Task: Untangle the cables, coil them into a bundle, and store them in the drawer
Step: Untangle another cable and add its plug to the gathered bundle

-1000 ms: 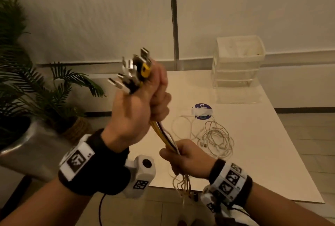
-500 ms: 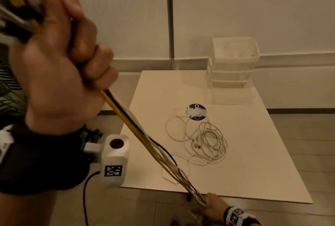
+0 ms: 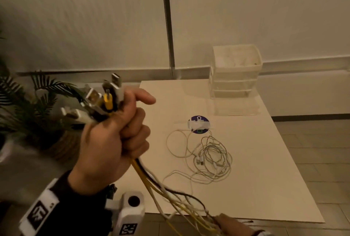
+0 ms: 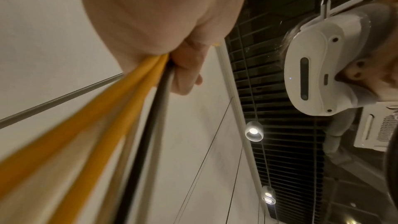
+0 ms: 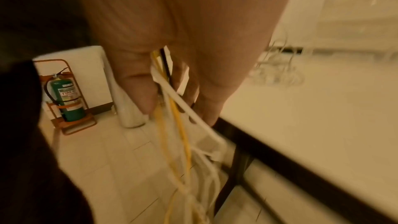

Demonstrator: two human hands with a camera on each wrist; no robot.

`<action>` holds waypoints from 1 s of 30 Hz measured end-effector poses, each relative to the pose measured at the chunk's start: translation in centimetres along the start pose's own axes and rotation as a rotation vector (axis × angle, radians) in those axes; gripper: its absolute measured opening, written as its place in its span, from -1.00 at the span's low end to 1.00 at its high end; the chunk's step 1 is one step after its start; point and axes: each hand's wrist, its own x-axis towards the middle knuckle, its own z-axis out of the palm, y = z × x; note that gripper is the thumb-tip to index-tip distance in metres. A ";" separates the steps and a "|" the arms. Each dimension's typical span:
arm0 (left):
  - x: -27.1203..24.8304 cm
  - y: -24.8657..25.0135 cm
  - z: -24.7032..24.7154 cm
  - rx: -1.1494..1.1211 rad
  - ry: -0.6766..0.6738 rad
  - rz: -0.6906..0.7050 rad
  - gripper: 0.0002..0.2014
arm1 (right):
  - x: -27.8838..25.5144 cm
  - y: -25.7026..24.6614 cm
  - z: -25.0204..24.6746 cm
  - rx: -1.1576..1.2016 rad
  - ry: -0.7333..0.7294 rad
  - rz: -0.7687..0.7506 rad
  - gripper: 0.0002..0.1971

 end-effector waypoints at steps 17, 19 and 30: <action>4.5 -4.5 1.6 -0.100 0.179 -0.205 -0.66 | 12.4 -5.8 -18.9 -0.512 0.359 -0.053 -0.70; 4.4 -4.8 1.4 -0.094 0.213 -0.209 -0.64 | 13.3 -5.0 -18.3 -0.613 0.314 -0.028 -0.76; 4.7 -6.2 0.4 -0.156 0.304 -0.256 -0.62 | 12.9 -0.6 -18.3 -0.786 0.262 -0.006 -0.69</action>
